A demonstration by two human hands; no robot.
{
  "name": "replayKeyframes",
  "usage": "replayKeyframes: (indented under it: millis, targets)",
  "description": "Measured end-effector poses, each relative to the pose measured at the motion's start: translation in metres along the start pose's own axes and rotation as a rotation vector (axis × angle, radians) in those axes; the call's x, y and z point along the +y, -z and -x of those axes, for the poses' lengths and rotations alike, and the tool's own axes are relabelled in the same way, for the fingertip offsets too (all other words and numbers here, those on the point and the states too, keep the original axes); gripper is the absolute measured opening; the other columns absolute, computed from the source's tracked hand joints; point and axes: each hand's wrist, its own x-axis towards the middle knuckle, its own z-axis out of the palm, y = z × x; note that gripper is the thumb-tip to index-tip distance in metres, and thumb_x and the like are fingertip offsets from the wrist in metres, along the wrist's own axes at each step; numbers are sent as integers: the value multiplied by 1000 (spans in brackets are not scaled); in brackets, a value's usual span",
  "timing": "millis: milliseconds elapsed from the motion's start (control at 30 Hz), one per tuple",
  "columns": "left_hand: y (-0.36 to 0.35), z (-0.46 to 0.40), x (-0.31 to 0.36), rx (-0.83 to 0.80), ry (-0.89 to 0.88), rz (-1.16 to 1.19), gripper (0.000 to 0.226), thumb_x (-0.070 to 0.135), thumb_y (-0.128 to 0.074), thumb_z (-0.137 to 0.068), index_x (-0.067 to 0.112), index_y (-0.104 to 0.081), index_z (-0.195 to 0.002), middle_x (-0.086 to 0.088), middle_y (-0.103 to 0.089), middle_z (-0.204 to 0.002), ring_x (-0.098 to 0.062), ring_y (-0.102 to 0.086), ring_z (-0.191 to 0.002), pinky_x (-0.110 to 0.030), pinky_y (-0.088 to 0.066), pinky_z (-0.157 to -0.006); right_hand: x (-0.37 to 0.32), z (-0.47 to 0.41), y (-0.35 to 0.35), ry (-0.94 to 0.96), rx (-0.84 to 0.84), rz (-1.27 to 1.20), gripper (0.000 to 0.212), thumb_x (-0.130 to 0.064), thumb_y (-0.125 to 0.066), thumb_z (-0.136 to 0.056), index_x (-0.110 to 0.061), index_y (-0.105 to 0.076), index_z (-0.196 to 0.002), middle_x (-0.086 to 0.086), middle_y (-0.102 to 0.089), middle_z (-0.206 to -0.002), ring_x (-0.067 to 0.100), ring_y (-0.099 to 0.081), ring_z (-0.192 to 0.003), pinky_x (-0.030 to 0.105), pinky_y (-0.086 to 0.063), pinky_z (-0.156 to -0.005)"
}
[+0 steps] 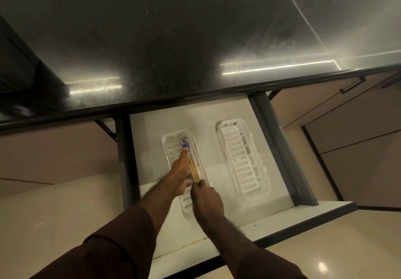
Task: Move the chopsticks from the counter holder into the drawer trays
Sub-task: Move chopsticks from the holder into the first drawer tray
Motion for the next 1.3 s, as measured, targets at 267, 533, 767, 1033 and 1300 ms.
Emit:
replayKeyframes:
  millis: [267, 533, 767, 1033, 1300]
  targets:
    - [4, 28, 14, -48, -74, -92, 68, 59, -30, -98, 7, -46, -138, -13, -50, -137, -32, -48, -126, -49, -36, -109, -7, 4, 52, 21, 141, -105, 27, -10, -46, -94, -10, -61, -117, 9, -66, -111, 28, -66, -97, 34, -49, -81]
    - [19, 73, 39, 8, -371, -164, 26, 32, -53, -96, 11, -66, -104, -10, -68, -107, -24, -65, -99, -33, -53, -79, -35, 10, 124, 85, 271, -347, 25, -12, -62, -88, -14, -69, -113, 2, -73, -104, 20, -68, -92, 24, -47, -75]
    - [75, 147, 70, 5, -581, -179, 28, 33, -51, -98, 10, -66, -106, -9, -69, -105, -22, -65, -99, -37, -53, -87, -102, 34, 156, 185, 379, -434, 34, -25, -71, -89, -17, -67, -121, 1, -71, -114, 15, -67, -97, 25, -53, -85]
    - [213, 237, 134, 4, -789, -185, 20, 29, -56, -96, 14, -69, -100, -12, -72, -104, -26, -68, -96, -41, -54, -87, -238, 76, 162, 271, 523, -468, 22, -25, -72, -84, -21, -72, -105, -7, -71, -88, 10, -66, -84, 16, -44, -69]
    - [337, 300, 169, 42, -908, -121, 25, 25, -53, -97, 9, -65, -113, -10, -69, -100, -21, -64, -91, -38, -53, -88, -370, 90, 168, 434, 547, -516, 28, -27, -74, -85, -16, -71, -111, -3, -72, -91, 9, -68, -84, 28, -57, -81]
